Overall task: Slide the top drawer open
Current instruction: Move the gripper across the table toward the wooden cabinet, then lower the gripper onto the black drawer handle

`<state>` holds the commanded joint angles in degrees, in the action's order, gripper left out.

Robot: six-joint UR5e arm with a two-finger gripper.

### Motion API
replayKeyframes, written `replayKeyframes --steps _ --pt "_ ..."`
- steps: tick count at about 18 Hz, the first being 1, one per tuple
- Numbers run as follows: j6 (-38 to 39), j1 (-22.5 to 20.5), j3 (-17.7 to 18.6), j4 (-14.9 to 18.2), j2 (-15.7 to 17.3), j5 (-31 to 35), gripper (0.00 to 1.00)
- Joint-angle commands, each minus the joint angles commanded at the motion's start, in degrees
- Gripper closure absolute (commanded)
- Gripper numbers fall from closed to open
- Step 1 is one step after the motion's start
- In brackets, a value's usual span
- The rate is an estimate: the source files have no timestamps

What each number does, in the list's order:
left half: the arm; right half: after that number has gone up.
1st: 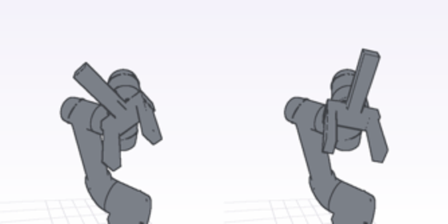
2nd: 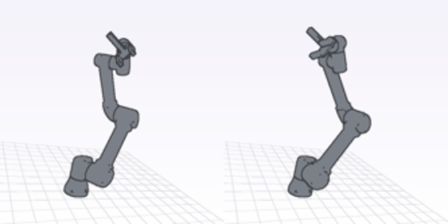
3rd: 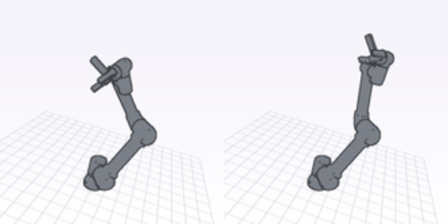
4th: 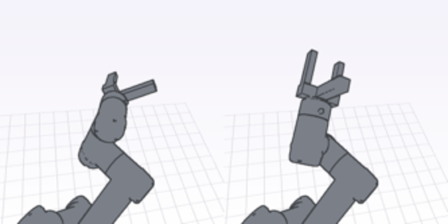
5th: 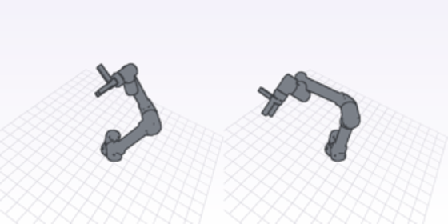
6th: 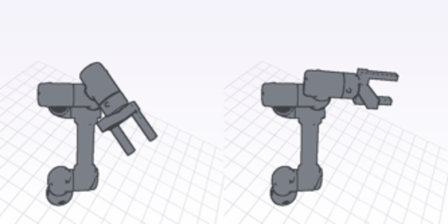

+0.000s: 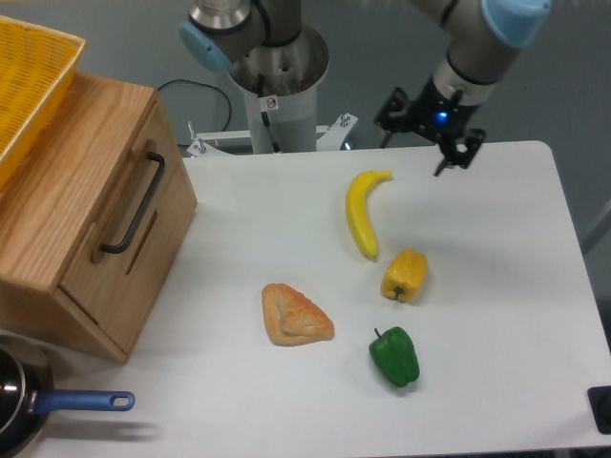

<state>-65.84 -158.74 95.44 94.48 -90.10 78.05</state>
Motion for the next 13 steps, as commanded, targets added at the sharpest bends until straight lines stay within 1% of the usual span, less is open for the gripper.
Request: replayKeyframes --steps 2,4,7,11,13 --pt "0.97 1.59 1.32 0.18 1.76 -0.09 0.0" --pt "4.3 3.52 1.76 0.09 2.73 -0.79 0.0" --pt "8.96 6.86 1.76 0.09 2.91 -1.32 0.0" --pt "13.36 9.59 1.68 0.0 3.17 -1.41 0.0" --pt "15.64 10.64 0.98 -0.09 2.74 -1.84 0.0"
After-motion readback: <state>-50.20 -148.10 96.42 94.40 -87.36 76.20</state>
